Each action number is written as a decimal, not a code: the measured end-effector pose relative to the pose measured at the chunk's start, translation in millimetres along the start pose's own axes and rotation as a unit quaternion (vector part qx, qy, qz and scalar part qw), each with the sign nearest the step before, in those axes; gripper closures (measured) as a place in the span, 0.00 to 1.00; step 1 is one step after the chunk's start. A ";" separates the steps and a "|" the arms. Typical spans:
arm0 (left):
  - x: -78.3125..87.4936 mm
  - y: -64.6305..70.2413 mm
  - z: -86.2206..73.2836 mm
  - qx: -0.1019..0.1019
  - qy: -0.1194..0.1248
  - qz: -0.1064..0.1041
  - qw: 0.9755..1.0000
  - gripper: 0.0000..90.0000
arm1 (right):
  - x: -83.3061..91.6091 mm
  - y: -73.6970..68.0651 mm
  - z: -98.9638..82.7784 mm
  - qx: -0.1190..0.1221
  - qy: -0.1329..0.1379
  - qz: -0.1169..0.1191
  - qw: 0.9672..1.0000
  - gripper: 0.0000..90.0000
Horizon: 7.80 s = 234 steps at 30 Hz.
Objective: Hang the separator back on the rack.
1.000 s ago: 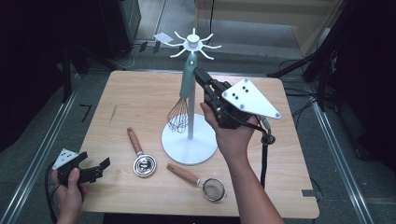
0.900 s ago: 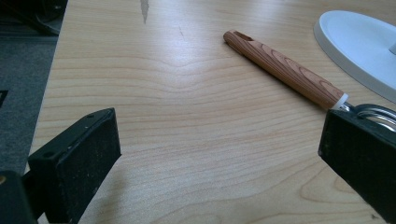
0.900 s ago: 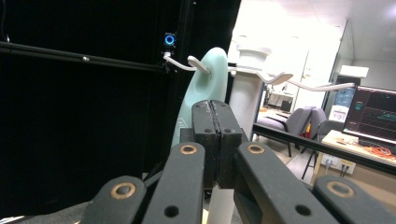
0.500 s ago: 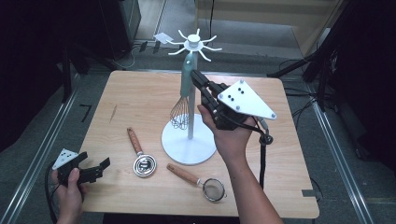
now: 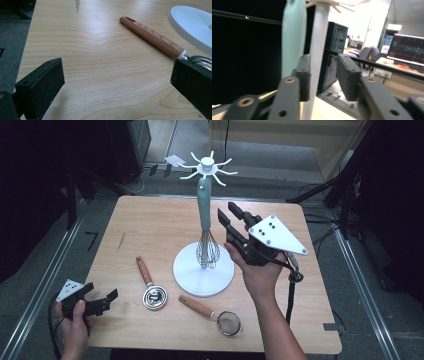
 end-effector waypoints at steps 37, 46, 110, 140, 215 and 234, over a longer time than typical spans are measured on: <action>0.6 0.1 -0.2 -0.004 -0.001 0.001 1.000 0.00 | 46.4 71.0 -130.3 -0.061 -0.162 -0.104 0.979 0.15; 0.6 0.1 -0.3 -0.004 -0.001 0.001 1.000 0.00 | 59.6 78.3 -157.0 -0.066 -0.180 -0.106 0.976 0.21; -0.2 0.8 -1.0 -0.004 -0.008 -0.005 1.000 0.00 | 124.8 -36.2 -233.8 -0.045 -0.367 0.106 0.923 0.83; -1.0 0.9 -1.2 -0.004 -0.010 -0.004 1.000 0.00 | 148.6 17.6 -268.1 -0.049 -0.425 0.025 0.903 0.96; 0.2 -0.2 -0.5 0.002 -0.004 -0.008 1.000 0.00 | 90.7 -32.7 -265.4 0.095 -0.537 0.249 0.800 0.74; 0.0 0.1 -0.6 0.002 -0.005 -0.008 1.000 0.00 | 88.0 -41.9 -279.9 0.098 -0.589 0.261 0.759 0.77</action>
Point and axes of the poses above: each handheld gripper's, and its own axes: x roughly backward along the jaws, z roughly out of its top, y roughly to its right, the point moved 9 cm from there along -x, roughly forward along the jaws, and after that the axes turned 6 degrees about -z, right-handed, at the moved point
